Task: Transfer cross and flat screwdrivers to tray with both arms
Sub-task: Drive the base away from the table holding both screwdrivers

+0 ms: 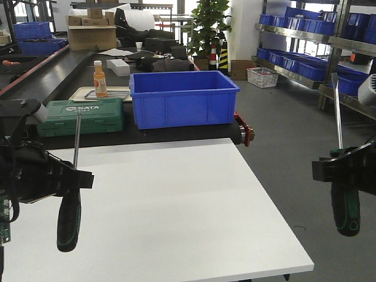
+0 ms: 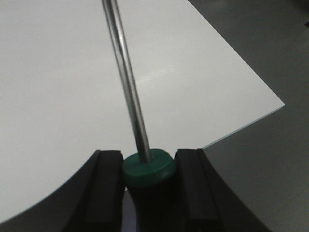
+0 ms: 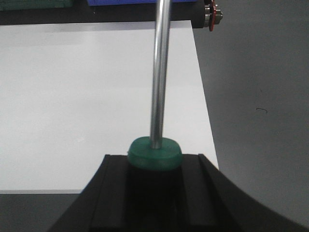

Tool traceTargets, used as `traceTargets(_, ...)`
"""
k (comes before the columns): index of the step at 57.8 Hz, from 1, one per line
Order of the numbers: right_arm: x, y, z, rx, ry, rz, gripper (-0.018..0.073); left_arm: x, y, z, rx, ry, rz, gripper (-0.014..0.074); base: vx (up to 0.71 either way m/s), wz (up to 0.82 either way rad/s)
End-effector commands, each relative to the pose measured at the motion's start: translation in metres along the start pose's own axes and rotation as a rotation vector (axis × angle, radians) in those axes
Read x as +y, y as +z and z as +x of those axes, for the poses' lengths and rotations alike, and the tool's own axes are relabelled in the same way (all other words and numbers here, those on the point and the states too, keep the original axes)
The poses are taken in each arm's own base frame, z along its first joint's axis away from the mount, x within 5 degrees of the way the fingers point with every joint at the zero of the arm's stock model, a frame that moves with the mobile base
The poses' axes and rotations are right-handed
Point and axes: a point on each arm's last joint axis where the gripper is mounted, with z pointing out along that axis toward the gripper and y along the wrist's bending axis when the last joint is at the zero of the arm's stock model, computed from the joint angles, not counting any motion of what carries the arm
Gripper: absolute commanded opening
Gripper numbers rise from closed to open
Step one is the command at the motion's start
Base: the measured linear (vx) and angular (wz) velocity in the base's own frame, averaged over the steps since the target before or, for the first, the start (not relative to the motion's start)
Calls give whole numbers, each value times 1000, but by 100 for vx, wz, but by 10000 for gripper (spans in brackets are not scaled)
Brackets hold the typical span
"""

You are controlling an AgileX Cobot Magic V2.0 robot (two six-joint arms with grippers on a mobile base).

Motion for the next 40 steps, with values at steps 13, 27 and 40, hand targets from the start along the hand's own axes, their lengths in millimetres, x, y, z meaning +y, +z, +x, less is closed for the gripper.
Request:
traceTargets(13,0,-14,-19,-141,-9,-17,-9,-7,-20,-18,-143,-12,11,-1,-3,-9)
traceTargets(27,0,-14,-19,-141,-9,-17,-9,-7,-20,-18,-143,-12,11,-1,1,-15)
traceTargets(40,0,-14,-19,-141,-9,-17,-9,-7,-20,-18,-143,-12,11,-1,4,-20)
